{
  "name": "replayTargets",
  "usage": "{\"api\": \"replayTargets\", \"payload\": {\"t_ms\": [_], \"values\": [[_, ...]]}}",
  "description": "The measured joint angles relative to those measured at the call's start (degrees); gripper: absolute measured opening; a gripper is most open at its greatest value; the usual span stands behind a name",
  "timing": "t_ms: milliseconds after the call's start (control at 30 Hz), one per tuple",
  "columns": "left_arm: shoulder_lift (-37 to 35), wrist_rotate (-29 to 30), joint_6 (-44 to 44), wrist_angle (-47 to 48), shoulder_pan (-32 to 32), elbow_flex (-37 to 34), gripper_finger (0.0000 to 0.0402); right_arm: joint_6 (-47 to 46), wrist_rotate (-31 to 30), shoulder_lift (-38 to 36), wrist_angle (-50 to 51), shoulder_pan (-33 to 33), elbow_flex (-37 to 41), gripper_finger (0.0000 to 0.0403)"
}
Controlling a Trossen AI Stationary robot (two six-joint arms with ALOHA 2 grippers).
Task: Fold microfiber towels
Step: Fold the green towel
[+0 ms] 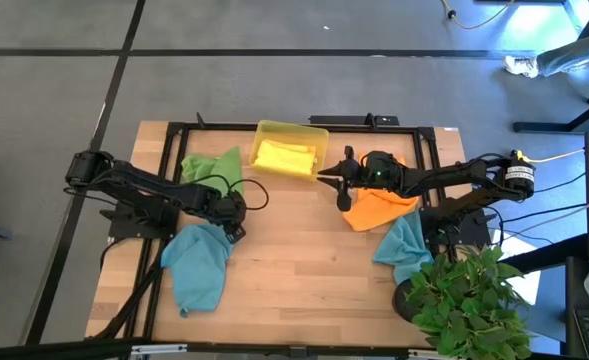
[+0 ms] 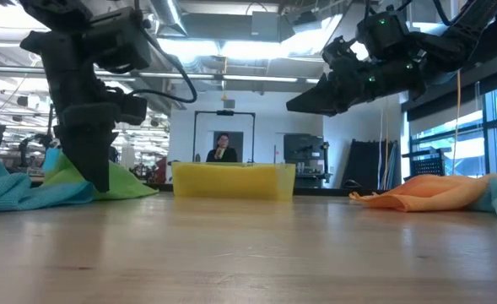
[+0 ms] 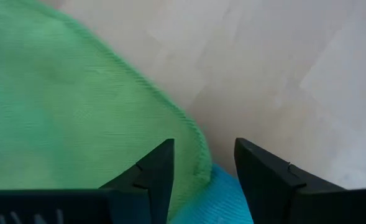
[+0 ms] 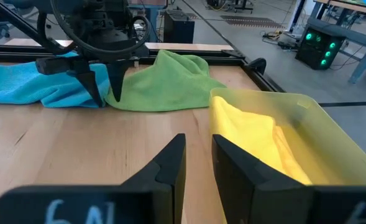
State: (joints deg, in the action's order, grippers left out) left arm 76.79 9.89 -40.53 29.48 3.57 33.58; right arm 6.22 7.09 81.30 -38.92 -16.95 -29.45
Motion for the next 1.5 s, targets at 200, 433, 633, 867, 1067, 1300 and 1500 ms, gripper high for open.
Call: {"api": "replayTargets", "payload": {"t_ms": [200,433,633,867,1067,1300,1500], "values": [[0.0,5.4,-0.7,3.4,0.0,0.0,0.0152,0.0,0.0,0.0,0.0,0.0,0.0,0.008],[0.0,5.9,3.9,1.4,0.0,0.0,0.0062,0.0,0.0,0.0,0.0,0.0,0.0,0.008],[0.0,10.6,8.0,2.8,0.8,3.5,0.0003,0.0,0.0,0.0,-0.3,0.0,0.0,0.008],[0.0,13.1,17.3,6.3,2.4,15.7,0.0,-0.1,0.9,0.0,-0.5,0.0,0.0,0.008],[0.0,13.1,22.4,7.1,7.0,24.5,0.0,0.2,3.5,0.0,-0.7,1.5,0.0,0.008],[0.0,10.1,22.4,12.8,14.7,27.7,0.0,6.5,4.6,0.3,-1.2,7.3,-0.9,0.008],[0.0,10.0,13.1,20.6,21.0,28.1,0.0,4.5,4.6,6.9,0.8,10.7,-6.2,0.008]]}}
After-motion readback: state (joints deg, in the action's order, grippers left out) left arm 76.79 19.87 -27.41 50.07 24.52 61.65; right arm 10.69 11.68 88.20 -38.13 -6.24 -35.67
